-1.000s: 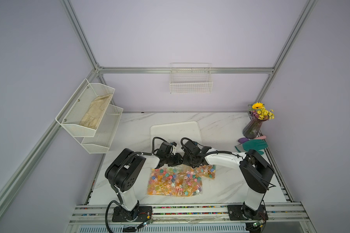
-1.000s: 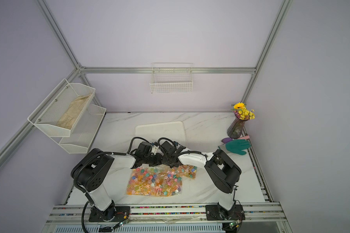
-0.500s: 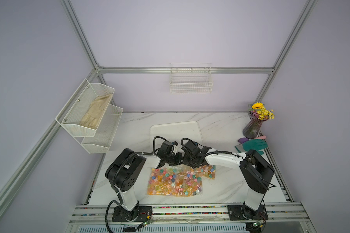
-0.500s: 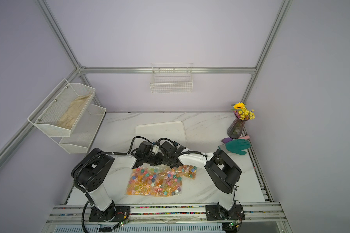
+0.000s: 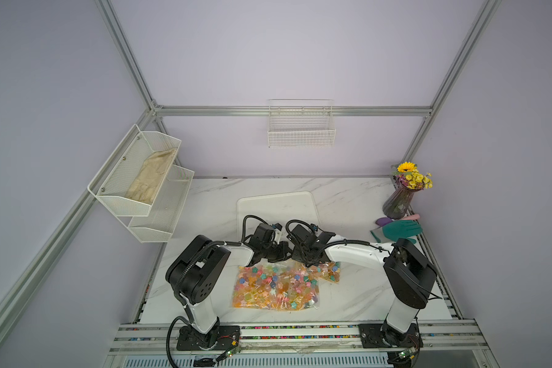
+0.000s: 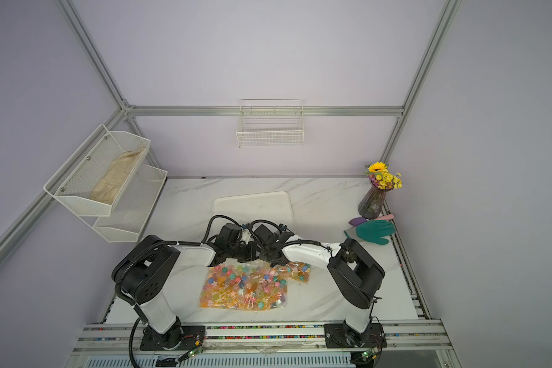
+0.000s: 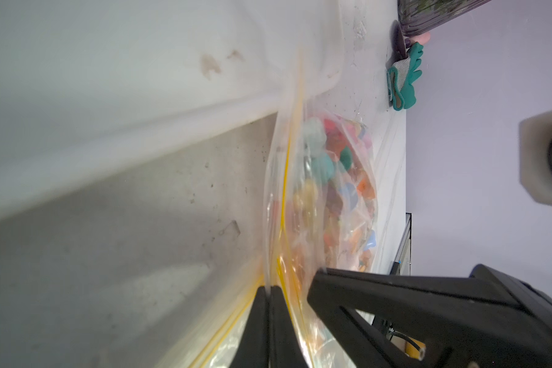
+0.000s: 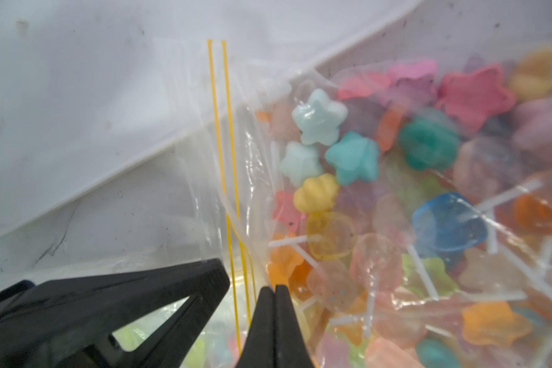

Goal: Pour candies out of the ziploc bag
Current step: Open the ziploc bag at the center of the board.

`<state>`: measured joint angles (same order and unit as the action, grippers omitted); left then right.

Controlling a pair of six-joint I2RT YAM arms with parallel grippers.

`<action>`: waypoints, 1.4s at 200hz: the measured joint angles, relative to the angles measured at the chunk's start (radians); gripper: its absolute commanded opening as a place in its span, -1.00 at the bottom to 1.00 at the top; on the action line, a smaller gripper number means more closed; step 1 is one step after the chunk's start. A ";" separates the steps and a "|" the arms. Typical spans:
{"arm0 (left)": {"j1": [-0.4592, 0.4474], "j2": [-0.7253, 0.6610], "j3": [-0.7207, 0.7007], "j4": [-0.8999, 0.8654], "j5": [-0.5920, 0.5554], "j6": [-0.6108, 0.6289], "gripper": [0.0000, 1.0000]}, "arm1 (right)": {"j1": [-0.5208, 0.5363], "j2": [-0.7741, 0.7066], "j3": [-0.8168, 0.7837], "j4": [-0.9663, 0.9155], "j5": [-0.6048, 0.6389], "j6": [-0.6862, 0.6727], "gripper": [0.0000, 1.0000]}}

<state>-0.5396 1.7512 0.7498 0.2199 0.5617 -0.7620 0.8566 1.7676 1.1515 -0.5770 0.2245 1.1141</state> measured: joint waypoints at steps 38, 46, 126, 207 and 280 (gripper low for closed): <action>0.001 -0.009 0.000 -0.021 -0.028 0.006 -1.00 | 0.000 -0.061 0.000 -0.065 0.075 0.034 -1.00; 0.001 -0.010 0.000 -0.024 -0.033 0.006 -1.00 | 0.000 -0.074 0.000 -0.077 0.088 0.042 -1.00; 0.003 -0.054 -0.002 -0.061 -0.062 0.018 -1.00 | 0.003 -0.126 0.000 -0.190 0.200 0.130 -1.00; 0.003 -0.055 -0.002 -0.071 -0.060 0.023 -1.00 | 0.027 -0.164 0.001 -0.164 0.223 0.118 -0.72; 0.003 -0.055 -0.002 -0.071 -0.056 0.024 -1.00 | 0.027 -0.025 0.094 -0.097 0.186 0.024 -0.35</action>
<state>-0.5369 1.6958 0.7479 0.1490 0.5053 -0.7383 0.8837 1.7424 1.2457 -0.6735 0.4103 1.1381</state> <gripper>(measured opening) 0.047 0.314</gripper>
